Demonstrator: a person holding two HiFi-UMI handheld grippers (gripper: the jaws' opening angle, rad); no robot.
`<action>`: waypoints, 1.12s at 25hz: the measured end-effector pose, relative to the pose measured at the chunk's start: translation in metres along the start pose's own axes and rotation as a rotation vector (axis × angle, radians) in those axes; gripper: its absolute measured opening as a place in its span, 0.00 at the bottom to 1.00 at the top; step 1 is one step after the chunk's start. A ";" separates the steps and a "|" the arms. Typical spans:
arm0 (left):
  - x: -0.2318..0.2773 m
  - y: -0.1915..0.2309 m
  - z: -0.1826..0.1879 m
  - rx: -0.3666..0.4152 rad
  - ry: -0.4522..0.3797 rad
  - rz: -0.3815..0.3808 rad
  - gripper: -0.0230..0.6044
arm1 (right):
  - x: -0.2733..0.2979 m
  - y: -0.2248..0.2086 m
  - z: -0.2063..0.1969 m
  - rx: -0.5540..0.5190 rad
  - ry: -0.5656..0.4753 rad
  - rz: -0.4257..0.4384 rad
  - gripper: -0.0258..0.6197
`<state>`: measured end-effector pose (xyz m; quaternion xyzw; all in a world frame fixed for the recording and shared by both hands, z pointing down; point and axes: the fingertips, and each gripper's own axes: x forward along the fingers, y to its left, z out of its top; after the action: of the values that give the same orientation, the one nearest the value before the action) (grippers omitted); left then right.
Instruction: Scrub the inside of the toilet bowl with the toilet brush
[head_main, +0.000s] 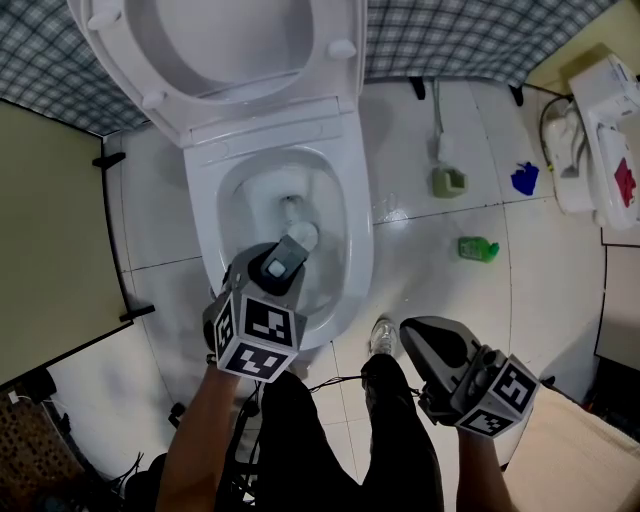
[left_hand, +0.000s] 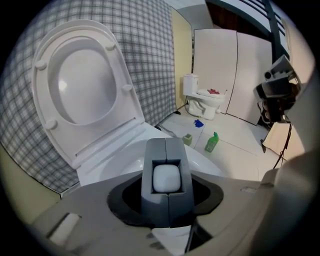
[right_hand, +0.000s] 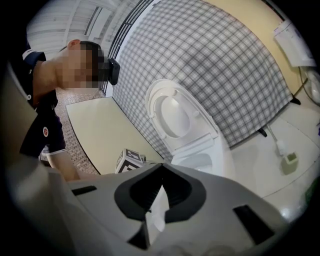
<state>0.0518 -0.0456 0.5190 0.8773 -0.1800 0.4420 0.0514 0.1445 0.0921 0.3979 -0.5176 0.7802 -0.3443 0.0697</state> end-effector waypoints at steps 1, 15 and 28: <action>-0.005 0.004 0.002 -0.014 -0.006 0.014 0.33 | 0.000 0.000 0.001 -0.002 0.000 0.001 0.04; -0.013 0.071 -0.017 -0.070 0.122 0.252 0.33 | 0.008 0.003 -0.002 -0.002 0.010 0.010 0.04; -0.032 0.063 -0.040 -0.063 0.192 0.218 0.33 | 0.006 0.000 -0.002 0.009 0.001 0.009 0.04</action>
<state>-0.0186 -0.0851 0.5137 0.8043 -0.2822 0.5208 0.0476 0.1413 0.0880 0.4010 -0.5136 0.7810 -0.3478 0.0732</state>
